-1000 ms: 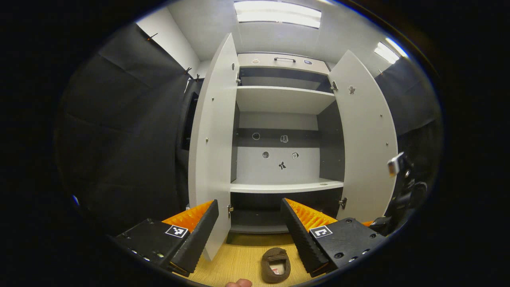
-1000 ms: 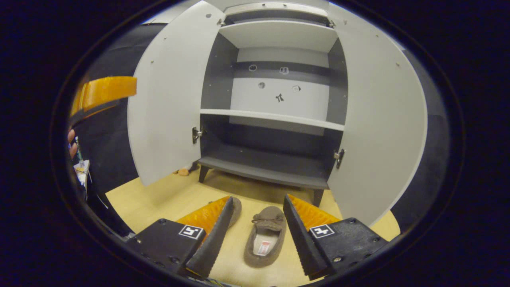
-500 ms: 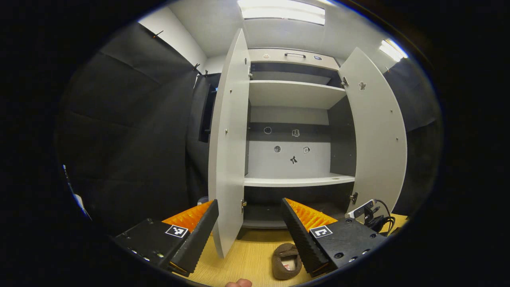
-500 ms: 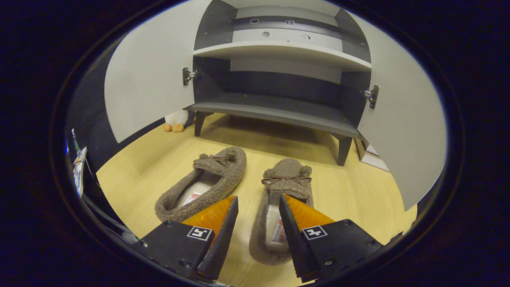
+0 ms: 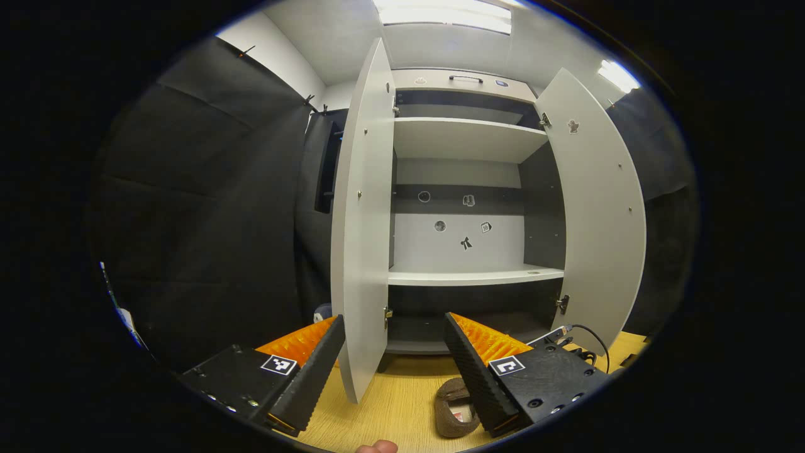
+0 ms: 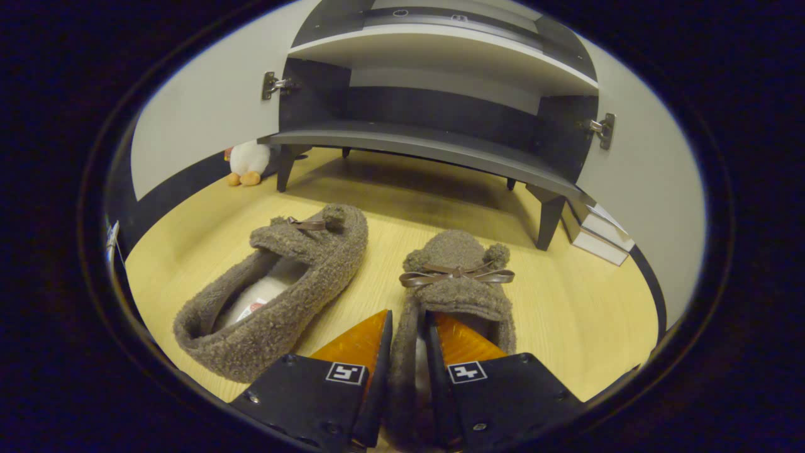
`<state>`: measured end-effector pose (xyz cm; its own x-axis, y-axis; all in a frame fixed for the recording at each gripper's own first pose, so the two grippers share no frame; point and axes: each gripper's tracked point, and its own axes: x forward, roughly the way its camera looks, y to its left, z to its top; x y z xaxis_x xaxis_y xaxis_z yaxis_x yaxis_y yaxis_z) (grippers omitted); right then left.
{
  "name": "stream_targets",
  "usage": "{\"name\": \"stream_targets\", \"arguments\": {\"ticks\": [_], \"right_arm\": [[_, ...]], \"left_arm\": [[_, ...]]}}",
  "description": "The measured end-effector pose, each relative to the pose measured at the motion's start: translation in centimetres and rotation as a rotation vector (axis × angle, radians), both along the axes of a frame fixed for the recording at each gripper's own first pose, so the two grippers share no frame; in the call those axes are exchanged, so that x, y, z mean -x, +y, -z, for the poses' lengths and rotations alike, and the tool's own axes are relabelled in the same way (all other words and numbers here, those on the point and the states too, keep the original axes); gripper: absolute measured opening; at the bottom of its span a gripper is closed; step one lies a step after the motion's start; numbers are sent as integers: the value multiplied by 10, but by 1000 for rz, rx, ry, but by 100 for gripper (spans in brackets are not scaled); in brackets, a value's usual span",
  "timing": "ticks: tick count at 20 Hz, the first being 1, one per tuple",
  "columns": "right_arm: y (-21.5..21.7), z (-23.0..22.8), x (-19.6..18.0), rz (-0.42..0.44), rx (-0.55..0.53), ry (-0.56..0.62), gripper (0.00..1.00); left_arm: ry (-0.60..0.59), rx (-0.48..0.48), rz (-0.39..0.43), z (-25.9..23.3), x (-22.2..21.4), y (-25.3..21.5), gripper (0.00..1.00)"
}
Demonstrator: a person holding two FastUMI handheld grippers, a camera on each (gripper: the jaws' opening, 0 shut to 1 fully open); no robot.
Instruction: Grab one shoe with the right hand and put it into the shoe cabinet, grab the other shoe with the left hand and put it into the shoe cabinet; then close the right door with the right hand and the left door with the left hand.
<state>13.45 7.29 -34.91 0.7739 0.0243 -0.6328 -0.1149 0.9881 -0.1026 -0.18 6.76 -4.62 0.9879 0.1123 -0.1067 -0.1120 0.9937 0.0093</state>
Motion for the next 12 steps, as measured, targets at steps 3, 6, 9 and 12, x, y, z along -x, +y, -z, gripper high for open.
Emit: {"name": "stream_targets", "arguments": {"ticks": [3, 6, 9, 12], "right_arm": [[-4, -2, -4, 47, -80, -18, 19], [-2, -12, -4, 7, -67, -57, 7], [-7, -42, -6, -23, -62, -134, 7], [-10, -90, -6, -21, -98, -219, 7]], "left_arm": [[0, 8, 0, 1, 1, -1, 95], [7, 11, 4, 5, 3, -3, 95], [10, 19, 10, 6, 3, -5, 95], [19, 27, 19, 11, 3, -9, 95]]}}
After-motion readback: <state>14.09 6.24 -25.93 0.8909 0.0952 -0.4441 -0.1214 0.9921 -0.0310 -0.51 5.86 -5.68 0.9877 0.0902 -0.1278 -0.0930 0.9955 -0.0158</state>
